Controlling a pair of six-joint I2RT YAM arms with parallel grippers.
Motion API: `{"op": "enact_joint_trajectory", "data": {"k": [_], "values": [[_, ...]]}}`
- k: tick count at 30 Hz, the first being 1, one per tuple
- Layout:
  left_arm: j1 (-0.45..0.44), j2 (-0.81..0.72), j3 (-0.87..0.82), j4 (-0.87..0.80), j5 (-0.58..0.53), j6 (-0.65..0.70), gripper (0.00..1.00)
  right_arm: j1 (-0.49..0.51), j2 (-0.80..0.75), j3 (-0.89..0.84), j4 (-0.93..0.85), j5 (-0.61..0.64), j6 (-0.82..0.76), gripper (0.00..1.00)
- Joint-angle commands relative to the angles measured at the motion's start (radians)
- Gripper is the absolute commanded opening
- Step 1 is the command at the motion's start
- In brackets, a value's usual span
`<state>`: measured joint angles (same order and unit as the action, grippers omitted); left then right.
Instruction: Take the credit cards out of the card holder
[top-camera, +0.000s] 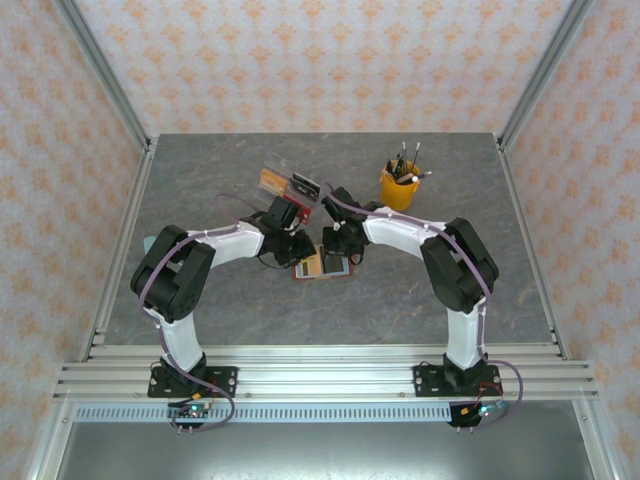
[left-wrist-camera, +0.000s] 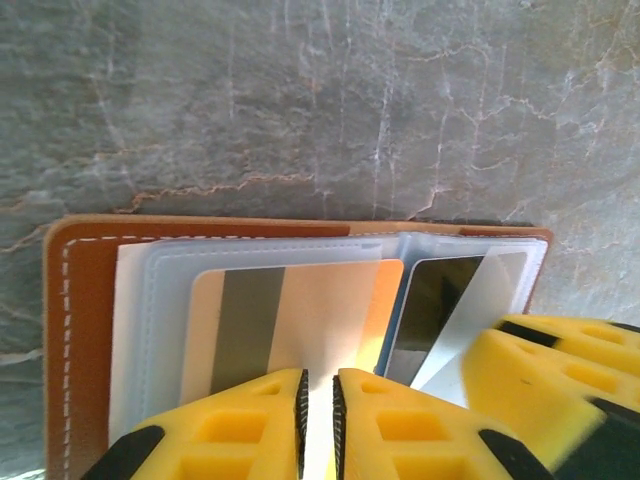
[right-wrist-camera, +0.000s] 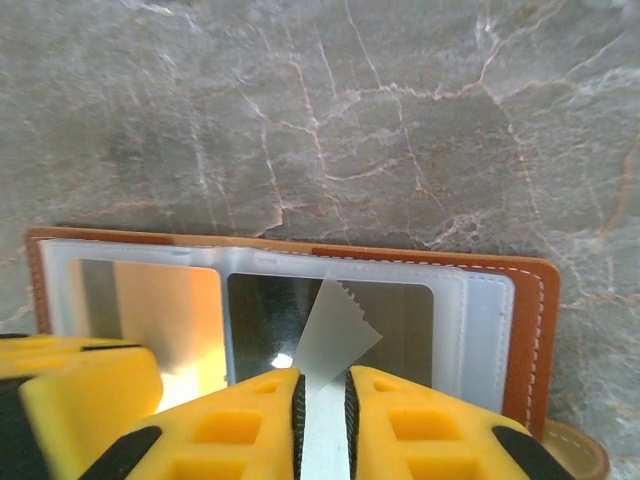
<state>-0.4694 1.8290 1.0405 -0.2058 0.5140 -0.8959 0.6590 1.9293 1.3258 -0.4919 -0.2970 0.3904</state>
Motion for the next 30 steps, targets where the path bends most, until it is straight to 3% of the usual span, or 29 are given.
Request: {"op": "enact_joint_trajectory", "data": {"k": [1,6,11,20,30], "values": [[-0.001,0.01,0.024,-0.05,-0.038,0.03,0.16,0.016,-0.066,0.014,-0.05,0.106,-0.026,0.21],[-0.002,0.012,0.023,-0.055,-0.048,0.031,0.14,0.047,-0.045,0.03,-0.085,0.131,-0.025,0.2],[-0.002,0.009,0.026,-0.07,-0.063,0.036,0.14,0.053,0.017,0.075,-0.104,0.021,-0.025,0.2],[0.003,0.007,0.017,-0.099,-0.094,0.049,0.14,0.028,0.056,0.081,-0.151,0.106,-0.017,0.2],[0.008,0.004,0.017,-0.094,-0.086,0.053,0.13,0.004,0.068,0.037,-0.119,0.043,-0.001,0.19]]}}
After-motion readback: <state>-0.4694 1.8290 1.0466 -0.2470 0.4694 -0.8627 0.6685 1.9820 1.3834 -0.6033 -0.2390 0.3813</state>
